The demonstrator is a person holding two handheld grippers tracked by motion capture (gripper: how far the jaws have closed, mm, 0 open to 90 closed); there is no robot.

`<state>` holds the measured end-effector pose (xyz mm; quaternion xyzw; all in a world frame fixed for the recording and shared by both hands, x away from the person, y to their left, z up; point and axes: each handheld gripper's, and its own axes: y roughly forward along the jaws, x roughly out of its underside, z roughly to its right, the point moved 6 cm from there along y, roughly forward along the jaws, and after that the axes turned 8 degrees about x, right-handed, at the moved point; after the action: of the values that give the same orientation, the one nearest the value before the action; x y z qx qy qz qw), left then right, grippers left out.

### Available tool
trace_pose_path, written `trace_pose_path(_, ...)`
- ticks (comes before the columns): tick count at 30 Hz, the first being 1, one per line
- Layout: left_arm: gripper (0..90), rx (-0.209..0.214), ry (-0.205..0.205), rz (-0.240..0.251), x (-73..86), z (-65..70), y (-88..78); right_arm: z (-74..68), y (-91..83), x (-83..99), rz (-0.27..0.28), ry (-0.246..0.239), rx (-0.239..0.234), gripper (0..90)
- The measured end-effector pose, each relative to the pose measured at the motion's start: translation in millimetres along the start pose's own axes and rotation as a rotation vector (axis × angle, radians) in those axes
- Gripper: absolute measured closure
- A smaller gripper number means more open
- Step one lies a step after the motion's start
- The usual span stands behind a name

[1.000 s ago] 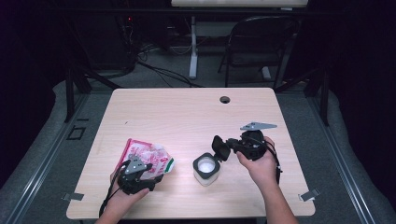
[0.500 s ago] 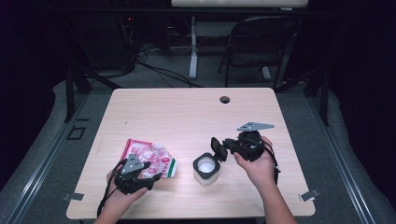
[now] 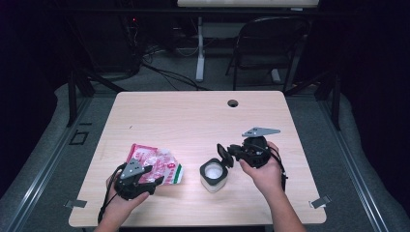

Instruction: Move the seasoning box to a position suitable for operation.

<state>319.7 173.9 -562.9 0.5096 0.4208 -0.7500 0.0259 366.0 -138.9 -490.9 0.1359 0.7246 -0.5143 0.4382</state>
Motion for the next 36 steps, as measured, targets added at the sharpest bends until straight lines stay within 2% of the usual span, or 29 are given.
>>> trace_pose_path(11,38.1,-0.023,-0.019,0.022,0.3,-9.3,-6.0,-8.2,3.5,2.0,-0.015,-0.027,-0.013,80.0)
trace_pose_path(15,38.3,-0.030,-0.026,0.023,0.9,-13.0,-7.9,-17.9,9.6,5.7,-0.028,-0.057,-0.032,79.0)
trace_pose_path(21,38.5,-0.031,-0.038,0.031,0.5,-16.4,-8.5,-33.6,24.7,16.6,-0.086,-0.106,-0.061,77.0)
trace_pose_path(23,38.5,-0.032,-0.038,0.033,0.3,-16.9,-8.5,-36.0,25.6,18.4,-0.101,-0.101,-0.067,75.8)
trace_pose_path(30,38.7,-0.042,-0.041,0.029,1.5,-19.2,-8.8,-39.2,26.2,18.6,-0.094,-0.105,-0.091,69.8)
trace_pose_path(36,38.7,-0.050,-0.049,0.033,1.9,-21.6,-10.3,-41.3,25.8,17.6,-0.084,-0.105,-0.104,61.1)
